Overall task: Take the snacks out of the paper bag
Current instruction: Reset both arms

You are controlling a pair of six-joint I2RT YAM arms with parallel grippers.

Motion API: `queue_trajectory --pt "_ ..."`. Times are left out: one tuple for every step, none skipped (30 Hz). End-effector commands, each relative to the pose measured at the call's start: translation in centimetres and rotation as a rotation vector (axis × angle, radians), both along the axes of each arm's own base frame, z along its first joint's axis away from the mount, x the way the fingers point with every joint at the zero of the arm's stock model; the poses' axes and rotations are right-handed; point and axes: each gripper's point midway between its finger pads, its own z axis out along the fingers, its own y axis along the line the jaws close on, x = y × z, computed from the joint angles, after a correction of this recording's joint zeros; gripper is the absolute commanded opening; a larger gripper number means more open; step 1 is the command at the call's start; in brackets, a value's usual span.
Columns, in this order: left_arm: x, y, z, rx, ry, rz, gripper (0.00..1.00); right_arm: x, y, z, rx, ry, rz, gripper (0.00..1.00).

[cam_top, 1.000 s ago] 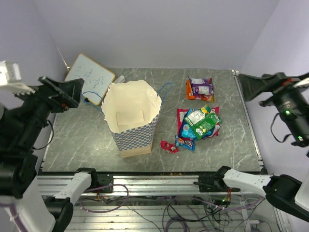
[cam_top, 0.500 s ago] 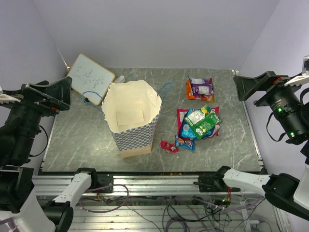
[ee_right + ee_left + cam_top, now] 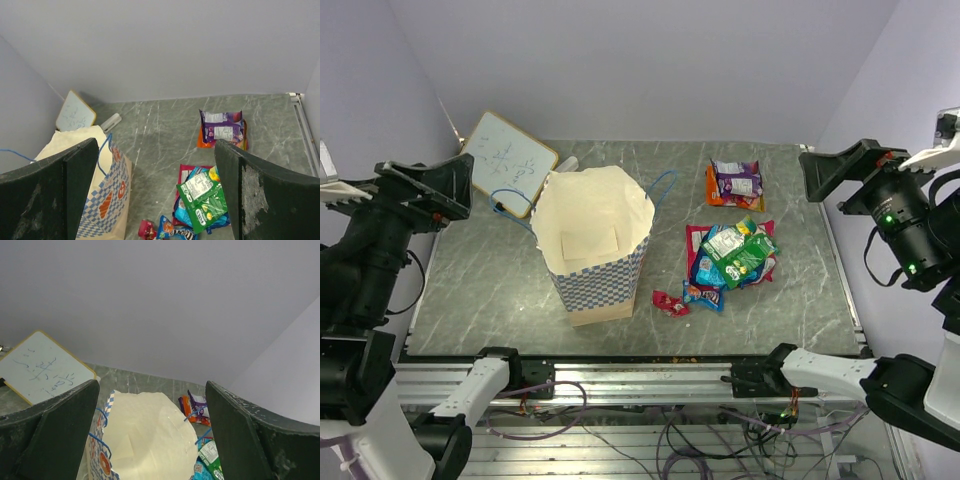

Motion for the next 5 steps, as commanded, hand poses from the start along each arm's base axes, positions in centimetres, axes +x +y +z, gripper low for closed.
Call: queue_trajectory --pt "0.82 0.13 0.50 0.001 -0.019 0.011 0.98 0.46 -0.01 -0.27 -0.010 0.012 -0.020 1.00" --pt "0.91 0.14 0.38 0.003 -0.015 0.012 0.98 0.43 0.22 -0.33 -0.016 0.010 -0.006 1.00" --pt "0.98 0.17 0.28 0.004 -0.012 0.013 0.98 0.55 0.14 -0.46 -0.012 0.016 -0.017 1.00" --pt "1.06 0.15 0.21 0.006 -0.010 0.012 0.98 0.62 0.20 -0.58 -0.007 0.021 -0.019 1.00" --pt "1.08 0.16 0.22 0.007 -0.011 0.013 0.98 0.73 0.33 -0.69 -0.013 0.026 -0.017 1.00"
